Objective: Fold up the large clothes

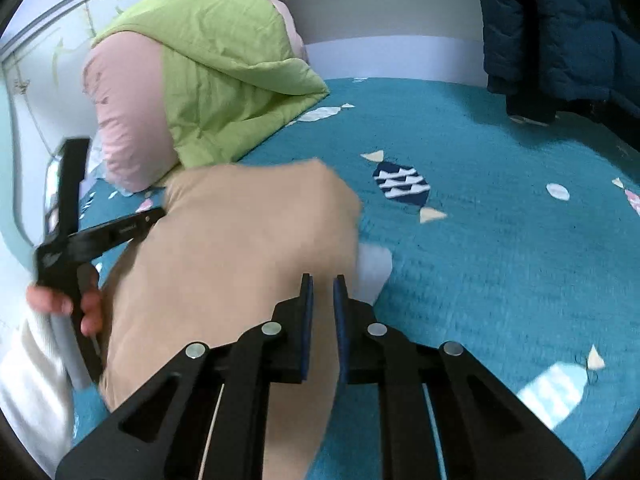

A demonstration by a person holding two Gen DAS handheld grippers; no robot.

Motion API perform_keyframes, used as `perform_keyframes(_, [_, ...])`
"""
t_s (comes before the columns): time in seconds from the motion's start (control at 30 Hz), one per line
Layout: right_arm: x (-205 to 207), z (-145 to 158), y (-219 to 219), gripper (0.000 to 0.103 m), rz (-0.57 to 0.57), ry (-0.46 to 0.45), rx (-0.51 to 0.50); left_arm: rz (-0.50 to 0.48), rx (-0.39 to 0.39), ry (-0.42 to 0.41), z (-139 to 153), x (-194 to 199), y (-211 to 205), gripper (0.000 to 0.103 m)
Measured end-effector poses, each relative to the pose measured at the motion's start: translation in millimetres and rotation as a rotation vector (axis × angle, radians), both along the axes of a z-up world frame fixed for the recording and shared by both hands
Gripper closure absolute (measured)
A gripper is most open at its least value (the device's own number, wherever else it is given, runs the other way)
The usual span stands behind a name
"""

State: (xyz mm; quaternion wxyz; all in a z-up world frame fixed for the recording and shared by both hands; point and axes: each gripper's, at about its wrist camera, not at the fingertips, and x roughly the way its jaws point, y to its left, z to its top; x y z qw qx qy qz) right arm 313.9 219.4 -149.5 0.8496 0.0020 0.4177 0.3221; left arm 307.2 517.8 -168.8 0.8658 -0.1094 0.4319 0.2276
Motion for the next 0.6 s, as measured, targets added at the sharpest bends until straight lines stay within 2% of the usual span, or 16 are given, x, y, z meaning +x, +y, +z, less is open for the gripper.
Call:
perform_keyframes(0.07, [-13.0, 4.5, 8.1, 0.093, 0.033, -0.009, 0.020, 0.019, 0.005, -0.006, 2.3, -17.8, 5.1, 0.101])
perform_keyframes(0.17, [-36.5, 9.4, 30.9, 0.093, 0.123, 0.006, 0.057, 0.000, -0.025, -0.093, 16.4, -55.9, -14.6, 0.101])
perform_keyframes(0.23, [-58.2, -4.2, 45.2, 0.093, 0.186, 0.042, 0.012, -0.049, -0.049, -0.137, 22.1, -73.6, -37.2, 0.101])
perform_keyframes(0.3, [-75.2, -16.6, 44.9, 0.093, 0.213, 0.019, -0.039, -0.122, -0.070, -0.115, 19.3, -83.5, -59.7, 0.101])
perform_keyframes(0.33, [-83.0, -26.6, 39.8, 0.093, 0.217, 0.028, -0.074, -0.142, -0.041, -0.095, 14.1, -90.1, -71.5, 0.101])
perform_keyframes(0.4, [-90.7, -46.0, 18.4, 0.095, 0.195, 0.113, -0.087, -0.151, 0.001, -0.046, -0.4, -98.6, -80.6, 0.101])
perform_keyframes(0.47, [-97.4, -55.0, -2.3, 0.095, 0.165, 0.143, -0.110, -0.108, -0.026, -0.004, -16.9, -111.0, -69.9, 0.101])
perform_keyframes(0.5, [-100.8, -56.6, -14.9, 0.093, 0.147, 0.163, -0.110, -0.089, -0.037, 0.005, -21.8, -118.3, -64.6, 0.101])
perform_keyframes(0.6, [-111.9, -53.6, -40.5, 0.093, 0.120, 0.165, -0.117, -0.005, -0.009, 0.098, -37.7, -139.4, -47.8, 0.100])
